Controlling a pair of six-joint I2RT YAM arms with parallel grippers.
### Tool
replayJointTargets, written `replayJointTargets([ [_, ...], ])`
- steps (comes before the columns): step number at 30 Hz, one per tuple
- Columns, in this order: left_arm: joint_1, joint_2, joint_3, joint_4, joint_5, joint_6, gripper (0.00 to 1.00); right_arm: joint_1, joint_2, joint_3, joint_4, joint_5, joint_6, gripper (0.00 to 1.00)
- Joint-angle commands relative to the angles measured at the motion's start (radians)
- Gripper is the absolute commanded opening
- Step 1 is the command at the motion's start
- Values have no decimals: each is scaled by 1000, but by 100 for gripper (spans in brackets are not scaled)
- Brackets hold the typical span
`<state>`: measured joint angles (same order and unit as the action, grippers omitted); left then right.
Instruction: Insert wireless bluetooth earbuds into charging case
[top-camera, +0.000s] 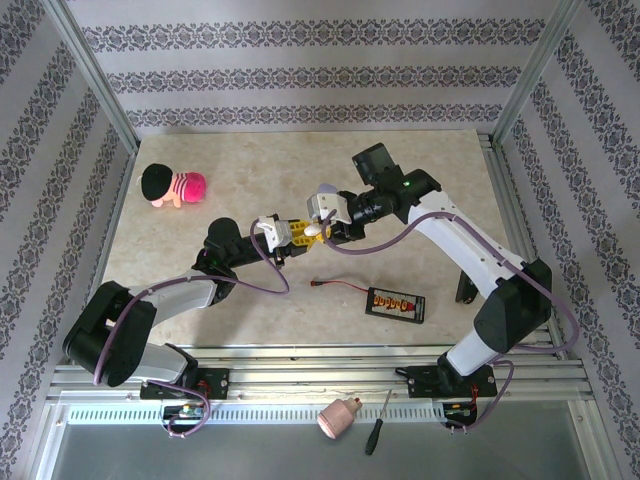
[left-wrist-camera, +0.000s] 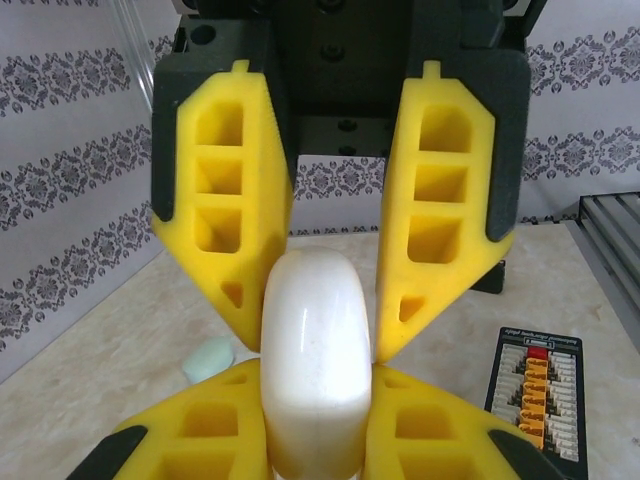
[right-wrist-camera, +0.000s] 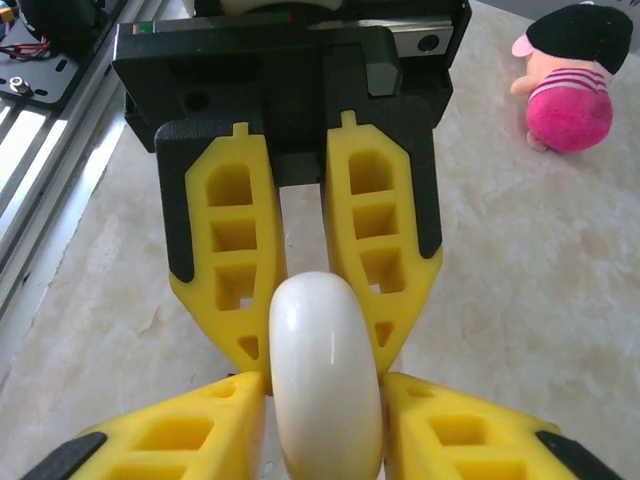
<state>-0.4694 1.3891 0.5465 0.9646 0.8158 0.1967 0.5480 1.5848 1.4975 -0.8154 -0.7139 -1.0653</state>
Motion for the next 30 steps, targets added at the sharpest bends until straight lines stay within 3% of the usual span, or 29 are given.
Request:
replayJointTargets([
  [1, 2, -22, -2, 14, 23, -21, 12, 11, 6, 38, -38, -5, -20, 28],
  [4, 1, -22, -6, 14, 10, -13, 17, 5, -1, 31, -27, 7, -6, 22],
  [8, 1, -13, -18, 30, -27, -5, 33, -3, -9, 2, 36, 10, 62, 18],
  [12, 2, -13, -40, 39, -88, 15, 63, -13, -33, -61, 148, 24, 166, 19],
  [14, 1, -18, -71, 49, -163, 30, 75, -26, -54, -127, 288, 59, 308, 19],
  [17, 0, -25, -119, 55, -299, 49, 84, -57, -58, -192, 442, 90, 548, 19],
  [20, 2, -27, -151, 29, -370, 76, 90, -88, -34, -241, 575, 156, 837, 23],
  [23, 2, -31, -155, -56, -351, 117, 93, -118, 5, -315, 729, 172, 1083, 22],
  [30, 0, -14, -93, -307, -302, 187, 96, -140, 147, -385, 821, 227, 1409, 23],
])
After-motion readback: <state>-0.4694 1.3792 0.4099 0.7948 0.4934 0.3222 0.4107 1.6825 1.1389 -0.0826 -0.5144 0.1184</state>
